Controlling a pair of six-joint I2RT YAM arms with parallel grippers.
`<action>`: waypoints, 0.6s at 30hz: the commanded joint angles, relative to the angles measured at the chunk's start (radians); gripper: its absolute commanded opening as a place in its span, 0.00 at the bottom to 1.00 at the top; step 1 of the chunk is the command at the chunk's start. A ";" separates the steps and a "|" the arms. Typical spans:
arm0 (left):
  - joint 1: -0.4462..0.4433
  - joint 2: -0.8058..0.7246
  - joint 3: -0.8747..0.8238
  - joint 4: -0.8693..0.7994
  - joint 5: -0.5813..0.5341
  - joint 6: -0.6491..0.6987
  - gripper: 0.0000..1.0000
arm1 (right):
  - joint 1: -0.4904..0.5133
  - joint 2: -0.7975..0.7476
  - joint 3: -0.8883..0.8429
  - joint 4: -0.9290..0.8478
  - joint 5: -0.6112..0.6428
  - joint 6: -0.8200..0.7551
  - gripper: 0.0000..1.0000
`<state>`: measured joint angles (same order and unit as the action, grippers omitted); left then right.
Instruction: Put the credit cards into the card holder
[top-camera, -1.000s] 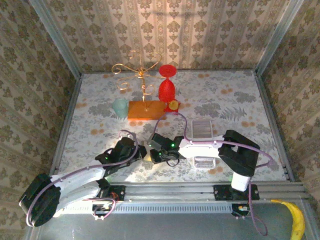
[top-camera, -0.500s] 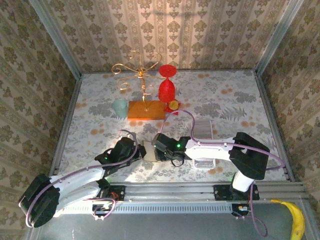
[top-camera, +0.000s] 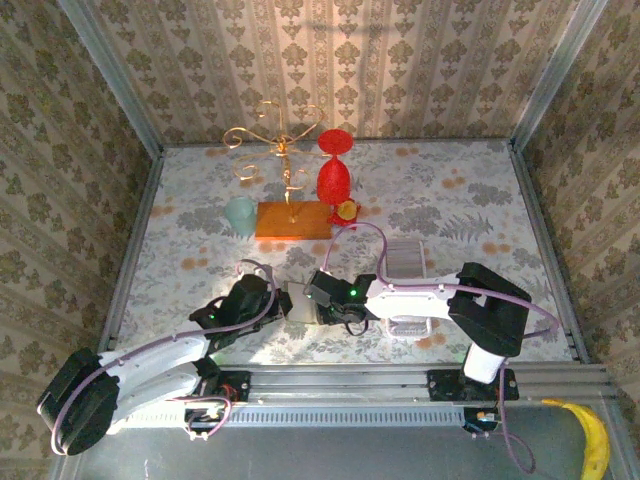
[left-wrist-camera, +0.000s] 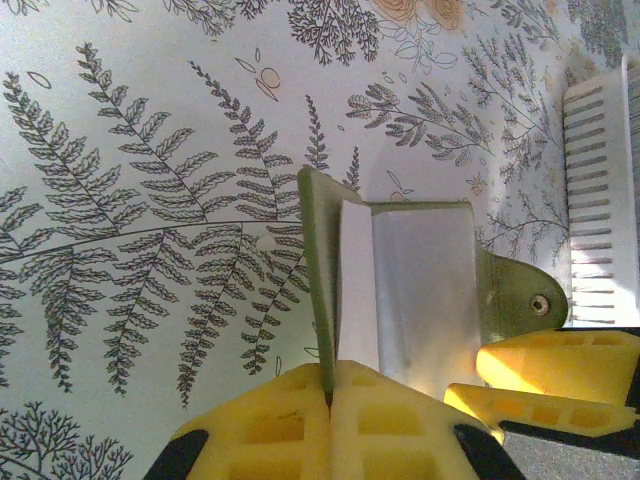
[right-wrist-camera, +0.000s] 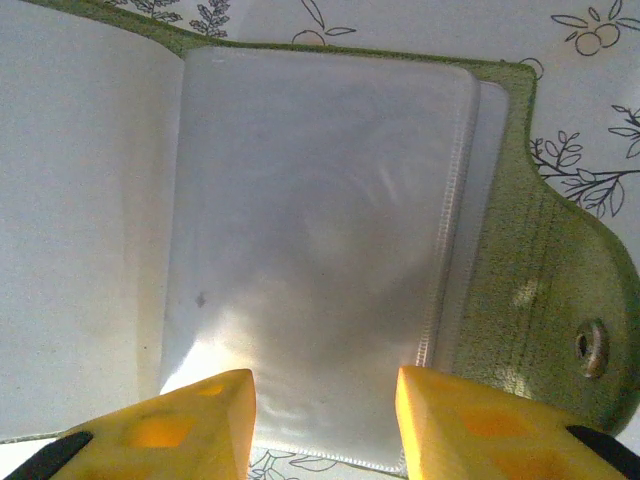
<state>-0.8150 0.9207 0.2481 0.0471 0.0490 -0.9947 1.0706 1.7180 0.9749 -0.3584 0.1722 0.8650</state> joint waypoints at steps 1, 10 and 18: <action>-0.010 -0.013 -0.011 0.004 -0.006 -0.008 0.00 | 0.003 0.024 0.007 -0.010 -0.001 0.014 0.43; -0.018 0.008 -0.036 0.011 -0.019 -0.030 0.00 | 0.002 0.029 0.005 0.078 -0.076 0.026 0.47; -0.028 0.018 -0.064 0.021 -0.032 -0.045 0.00 | -0.008 0.025 -0.015 0.162 -0.140 0.051 0.48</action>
<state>-0.8261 0.9306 0.2062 0.0689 0.0128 -1.0214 1.0672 1.7298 0.9737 -0.2363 0.0715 0.8879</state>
